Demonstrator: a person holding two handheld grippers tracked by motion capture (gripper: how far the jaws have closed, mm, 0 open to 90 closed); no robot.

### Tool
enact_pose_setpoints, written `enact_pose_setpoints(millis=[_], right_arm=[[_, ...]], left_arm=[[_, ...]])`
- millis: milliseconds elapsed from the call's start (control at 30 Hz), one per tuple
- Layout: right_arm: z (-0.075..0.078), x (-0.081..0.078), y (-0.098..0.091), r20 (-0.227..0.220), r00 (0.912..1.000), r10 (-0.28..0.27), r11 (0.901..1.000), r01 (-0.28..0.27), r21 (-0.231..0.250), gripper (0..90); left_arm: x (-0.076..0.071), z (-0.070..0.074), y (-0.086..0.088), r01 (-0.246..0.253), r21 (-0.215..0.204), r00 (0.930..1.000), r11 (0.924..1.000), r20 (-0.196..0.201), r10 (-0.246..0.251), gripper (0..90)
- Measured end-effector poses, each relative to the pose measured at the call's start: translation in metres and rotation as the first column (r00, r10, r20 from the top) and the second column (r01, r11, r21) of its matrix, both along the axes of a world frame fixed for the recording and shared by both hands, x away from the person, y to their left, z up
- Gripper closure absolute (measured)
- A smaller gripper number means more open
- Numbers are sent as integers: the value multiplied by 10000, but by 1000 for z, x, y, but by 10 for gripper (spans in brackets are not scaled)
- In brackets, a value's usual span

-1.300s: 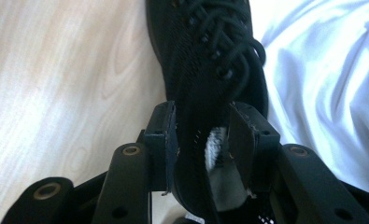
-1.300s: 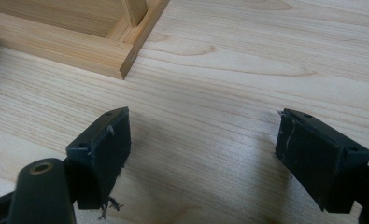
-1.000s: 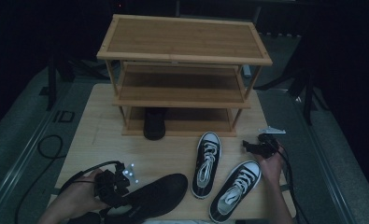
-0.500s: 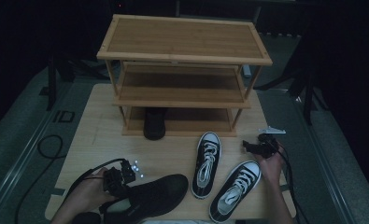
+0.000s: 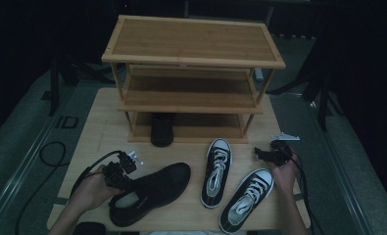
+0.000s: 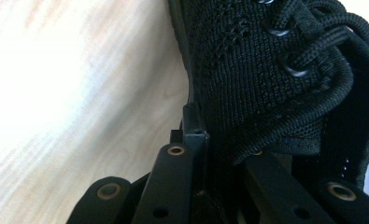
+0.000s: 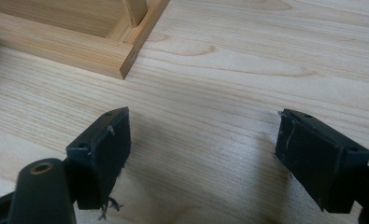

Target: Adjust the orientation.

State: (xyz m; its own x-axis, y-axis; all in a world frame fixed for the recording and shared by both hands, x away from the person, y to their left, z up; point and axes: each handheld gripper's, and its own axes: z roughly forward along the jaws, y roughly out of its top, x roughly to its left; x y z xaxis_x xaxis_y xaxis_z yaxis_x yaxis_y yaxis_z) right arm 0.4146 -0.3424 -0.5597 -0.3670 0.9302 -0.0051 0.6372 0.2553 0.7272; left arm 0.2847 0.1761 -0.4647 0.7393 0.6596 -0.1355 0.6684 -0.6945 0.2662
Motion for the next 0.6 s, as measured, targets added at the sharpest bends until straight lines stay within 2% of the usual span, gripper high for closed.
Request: enact_pose_setpoints(millis=[400,600], right_arm=[[0,0,0,2,10000,1,10000,-1,3,178],[0,0,0,1,10000,4,10000,-4,7,178]], left_arm=[[41,1,-26,-630,-326,9979,9975,150,636,882],[56,-5,-37,-1164,-795,9928,9900,202,1183,882]])
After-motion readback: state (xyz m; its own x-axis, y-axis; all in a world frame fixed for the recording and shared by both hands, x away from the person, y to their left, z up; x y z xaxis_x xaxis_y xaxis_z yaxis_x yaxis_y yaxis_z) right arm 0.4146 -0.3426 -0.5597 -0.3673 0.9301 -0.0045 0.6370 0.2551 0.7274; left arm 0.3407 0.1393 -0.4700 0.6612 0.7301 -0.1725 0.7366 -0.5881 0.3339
